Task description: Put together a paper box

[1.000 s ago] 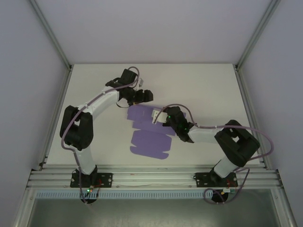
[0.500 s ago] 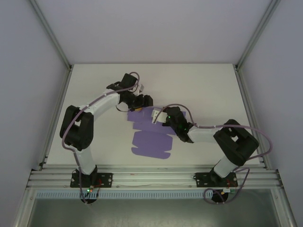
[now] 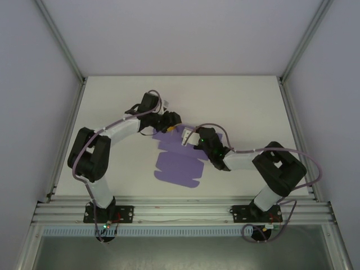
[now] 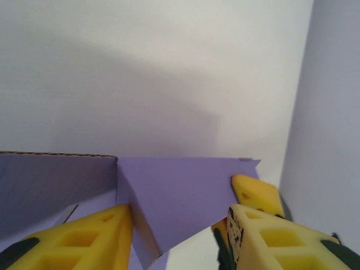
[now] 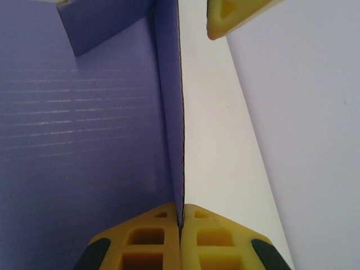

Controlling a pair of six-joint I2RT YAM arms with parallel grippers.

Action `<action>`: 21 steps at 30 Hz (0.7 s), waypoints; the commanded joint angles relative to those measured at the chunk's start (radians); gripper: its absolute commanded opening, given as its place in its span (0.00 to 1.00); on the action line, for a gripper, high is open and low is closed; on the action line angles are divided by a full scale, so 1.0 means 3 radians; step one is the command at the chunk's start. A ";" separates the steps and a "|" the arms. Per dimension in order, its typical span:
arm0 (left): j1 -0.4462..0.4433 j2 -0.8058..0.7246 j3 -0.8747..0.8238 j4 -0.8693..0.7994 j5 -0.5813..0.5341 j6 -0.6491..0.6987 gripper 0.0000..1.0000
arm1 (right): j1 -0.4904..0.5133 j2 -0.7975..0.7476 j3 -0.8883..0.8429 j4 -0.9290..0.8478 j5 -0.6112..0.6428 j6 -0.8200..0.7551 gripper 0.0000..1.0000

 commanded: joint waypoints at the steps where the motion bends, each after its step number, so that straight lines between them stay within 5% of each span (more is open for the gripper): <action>1: -0.0092 -0.0162 -0.0054 0.0504 0.0357 -0.0349 0.47 | 0.0048 0.0072 -0.0004 0.0257 -0.0077 0.0095 0.00; 15: -0.0105 -0.0283 -0.0190 0.0693 0.0322 -0.0549 0.20 | 0.0057 0.0075 -0.0043 0.0361 -0.0046 0.0089 0.00; 19: -0.0102 -0.0294 -0.0170 0.0532 0.0283 -0.0425 0.23 | 0.0057 0.0047 -0.0059 0.0369 -0.0030 0.0095 0.00; 21: -0.0099 -0.0311 -0.0113 0.0300 0.0192 -0.0239 0.33 | 0.0056 0.0023 -0.0070 0.0354 -0.0007 0.0115 0.00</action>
